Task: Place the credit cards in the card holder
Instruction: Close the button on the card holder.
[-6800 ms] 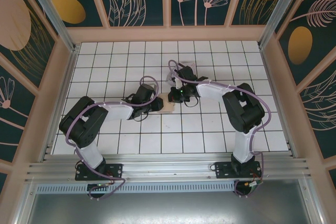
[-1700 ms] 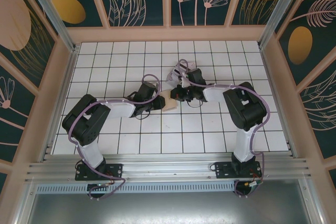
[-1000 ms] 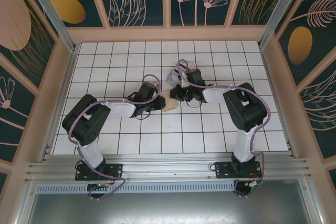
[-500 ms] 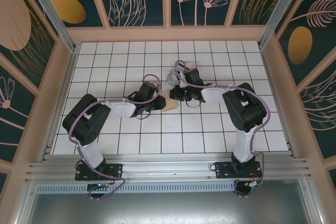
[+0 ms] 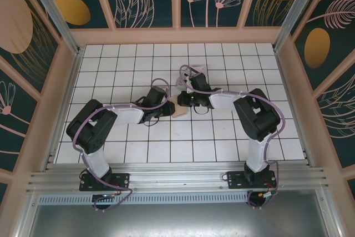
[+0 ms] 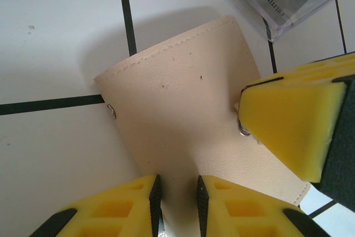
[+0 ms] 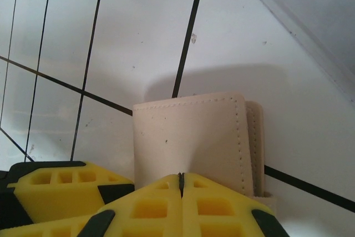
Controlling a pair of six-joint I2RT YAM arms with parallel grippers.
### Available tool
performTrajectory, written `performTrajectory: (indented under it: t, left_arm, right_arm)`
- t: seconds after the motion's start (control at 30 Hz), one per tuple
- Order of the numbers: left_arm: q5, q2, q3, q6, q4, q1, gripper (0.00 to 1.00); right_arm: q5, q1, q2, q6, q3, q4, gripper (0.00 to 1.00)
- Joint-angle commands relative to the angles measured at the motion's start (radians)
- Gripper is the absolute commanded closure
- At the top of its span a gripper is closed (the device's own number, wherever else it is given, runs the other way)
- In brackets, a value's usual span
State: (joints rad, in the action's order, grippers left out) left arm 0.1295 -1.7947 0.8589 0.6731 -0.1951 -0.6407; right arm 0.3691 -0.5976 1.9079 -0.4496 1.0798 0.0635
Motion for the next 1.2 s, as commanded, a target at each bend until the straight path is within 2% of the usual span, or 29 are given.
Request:
performTrajectory:
  t: [0.0, 0.3, 0.77, 0.97, 1.17]
  left_arm:
    - [0.025, -0.029, 0.031, -0.024, -0.001, -0.007, 0.72]
    - [0.022, -0.025, 0.025, -0.019, -0.003, -0.01, 0.72]
    - [0.006, -0.025, 0.025, -0.013, -0.012, -0.024, 0.72]
    - [0.003, -0.025, 0.001, -0.003, -0.047, -0.024, 0.72]
    - [-0.016, -0.003, -0.024, -0.002, -0.061, -0.025, 0.72]
  right_arm:
    - [-0.025, -0.046, 0.003, 0.021, -0.052, -0.063, 0.99]
    - [-0.117, -0.068, -0.009, 0.002, -0.186, 0.039, 0.99]
    - [-0.373, -0.176, 0.029, 0.06, -0.203, -0.044, 1.0]
    - [-0.419, -0.205, 0.048, 0.048, -0.245, -0.035, 1.0]
    - [-0.389, -0.201, 0.037, 0.023, -0.273, 0.004, 0.99]
